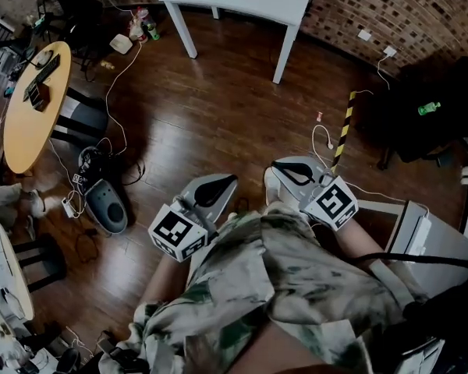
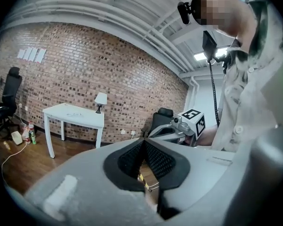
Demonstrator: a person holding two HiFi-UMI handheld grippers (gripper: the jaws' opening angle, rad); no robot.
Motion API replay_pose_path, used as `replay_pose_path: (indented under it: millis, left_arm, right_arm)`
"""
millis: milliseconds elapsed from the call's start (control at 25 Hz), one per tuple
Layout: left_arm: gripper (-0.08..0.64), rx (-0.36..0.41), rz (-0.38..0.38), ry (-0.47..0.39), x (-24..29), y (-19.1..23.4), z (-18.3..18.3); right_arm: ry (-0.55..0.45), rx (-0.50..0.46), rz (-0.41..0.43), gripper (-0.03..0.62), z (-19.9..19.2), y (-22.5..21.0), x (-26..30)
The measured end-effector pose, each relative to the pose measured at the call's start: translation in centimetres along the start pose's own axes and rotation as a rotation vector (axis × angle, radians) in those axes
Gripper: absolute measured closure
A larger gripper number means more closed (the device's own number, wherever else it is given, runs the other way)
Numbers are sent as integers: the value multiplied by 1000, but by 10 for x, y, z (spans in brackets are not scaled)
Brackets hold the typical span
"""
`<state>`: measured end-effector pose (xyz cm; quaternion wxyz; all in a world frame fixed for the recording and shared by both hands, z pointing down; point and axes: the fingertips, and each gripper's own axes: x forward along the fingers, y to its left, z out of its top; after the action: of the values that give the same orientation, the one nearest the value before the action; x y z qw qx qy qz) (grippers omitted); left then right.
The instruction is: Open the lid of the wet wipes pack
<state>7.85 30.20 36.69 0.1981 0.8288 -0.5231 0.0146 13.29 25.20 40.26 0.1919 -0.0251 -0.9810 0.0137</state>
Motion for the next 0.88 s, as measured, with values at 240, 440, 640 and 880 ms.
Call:
replay_pose_path:
  millis: [240,440,640,880]
  left_arm:
    - [557,10,-97,29,-47,-32,-28]
    - [557,35,-116,29,-61,-52,-35]
    - [557,66,-134,23,-52,-79,-31]
    - [557,51,-142,1,-27,-131,-5]
  right_arm:
    - [38,46,-59,589,-7,74,-8]
    - [37,26,-80,589,1,101,-25]
    - [13,18,-95,589,10,112,-53]
    - [-19,-31,-76,589,7,110,-100]
